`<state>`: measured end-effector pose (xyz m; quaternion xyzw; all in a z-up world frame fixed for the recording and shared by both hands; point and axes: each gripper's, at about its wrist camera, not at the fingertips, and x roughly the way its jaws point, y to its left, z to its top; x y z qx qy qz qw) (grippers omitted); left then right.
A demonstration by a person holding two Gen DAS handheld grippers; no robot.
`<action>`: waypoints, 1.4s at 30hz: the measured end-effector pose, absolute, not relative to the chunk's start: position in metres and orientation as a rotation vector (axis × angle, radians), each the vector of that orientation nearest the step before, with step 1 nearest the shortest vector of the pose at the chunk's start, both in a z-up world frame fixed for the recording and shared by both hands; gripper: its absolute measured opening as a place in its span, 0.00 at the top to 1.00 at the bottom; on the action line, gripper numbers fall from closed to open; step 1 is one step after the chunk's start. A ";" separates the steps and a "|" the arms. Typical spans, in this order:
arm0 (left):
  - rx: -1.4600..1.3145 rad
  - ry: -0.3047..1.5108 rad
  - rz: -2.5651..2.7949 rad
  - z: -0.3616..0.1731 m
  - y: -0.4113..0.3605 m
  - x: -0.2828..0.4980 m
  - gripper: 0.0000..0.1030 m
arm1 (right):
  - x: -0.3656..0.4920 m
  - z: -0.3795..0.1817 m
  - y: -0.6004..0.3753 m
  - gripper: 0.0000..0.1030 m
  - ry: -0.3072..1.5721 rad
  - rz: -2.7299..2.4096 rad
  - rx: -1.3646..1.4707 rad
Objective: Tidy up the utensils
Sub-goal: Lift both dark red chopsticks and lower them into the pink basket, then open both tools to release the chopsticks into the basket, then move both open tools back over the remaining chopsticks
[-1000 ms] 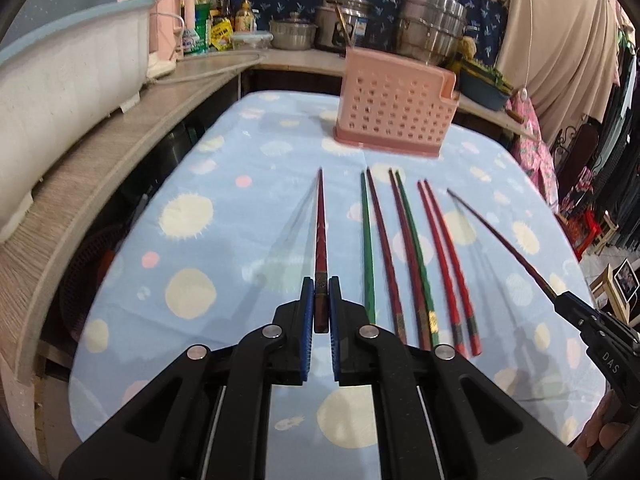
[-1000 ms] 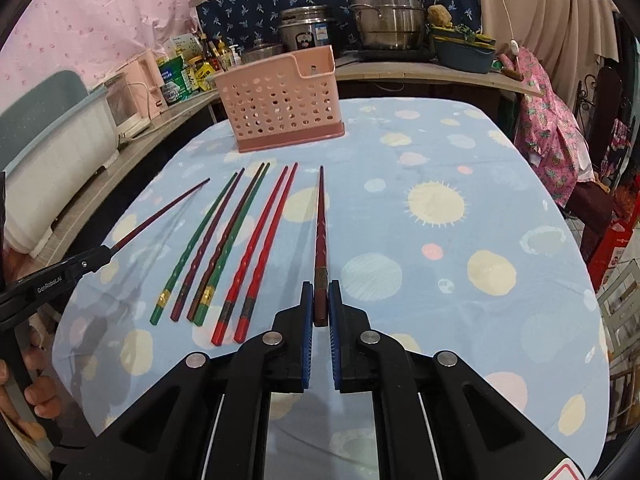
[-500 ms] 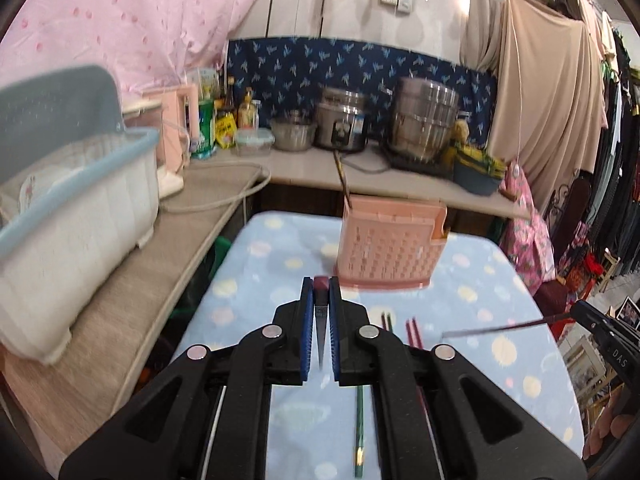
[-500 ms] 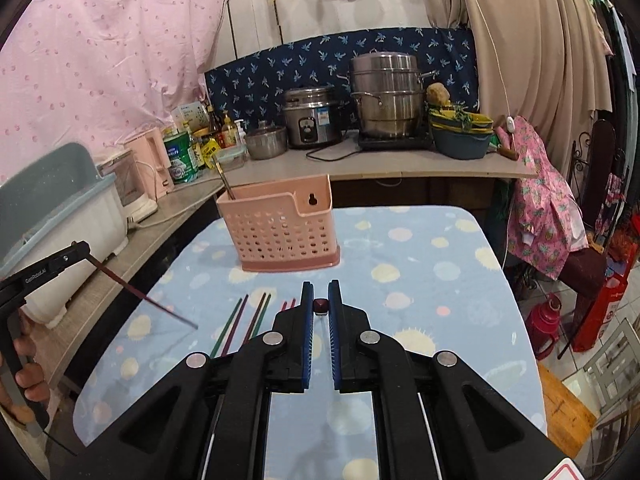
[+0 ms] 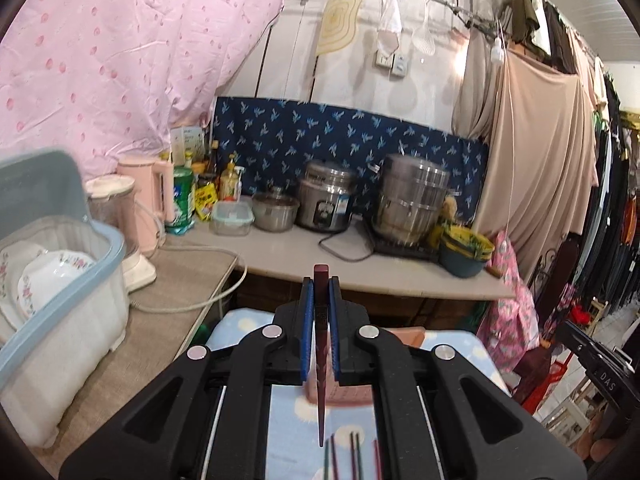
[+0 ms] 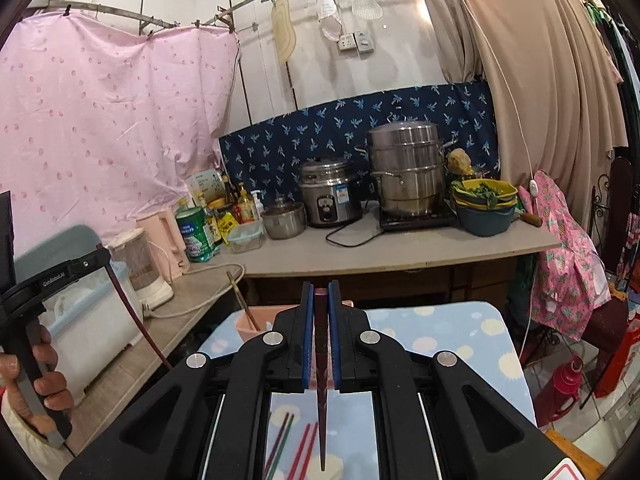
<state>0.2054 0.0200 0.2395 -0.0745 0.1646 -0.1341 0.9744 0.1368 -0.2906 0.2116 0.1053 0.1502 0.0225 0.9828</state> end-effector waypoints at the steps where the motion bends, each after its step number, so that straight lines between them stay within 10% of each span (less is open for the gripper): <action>1: -0.155 0.318 -0.274 0.246 0.017 0.211 0.93 | 0.144 0.219 -0.291 0.93 0.285 0.049 0.216; 12: -0.146 0.200 -0.298 0.281 -0.022 0.277 0.93 | 0.237 0.270 -0.284 0.93 0.147 0.099 0.232; 27: -0.125 0.376 -0.307 0.189 -0.037 0.336 0.92 | 0.302 0.174 -0.264 0.93 0.339 0.102 0.211; 33: -0.111 0.398 -0.259 0.174 -0.025 0.314 0.51 | 0.266 0.171 -0.268 0.67 0.331 0.082 0.196; 42: -0.042 0.487 -0.211 0.131 0.000 0.232 0.51 | 0.175 0.129 -0.266 0.62 0.440 0.090 0.199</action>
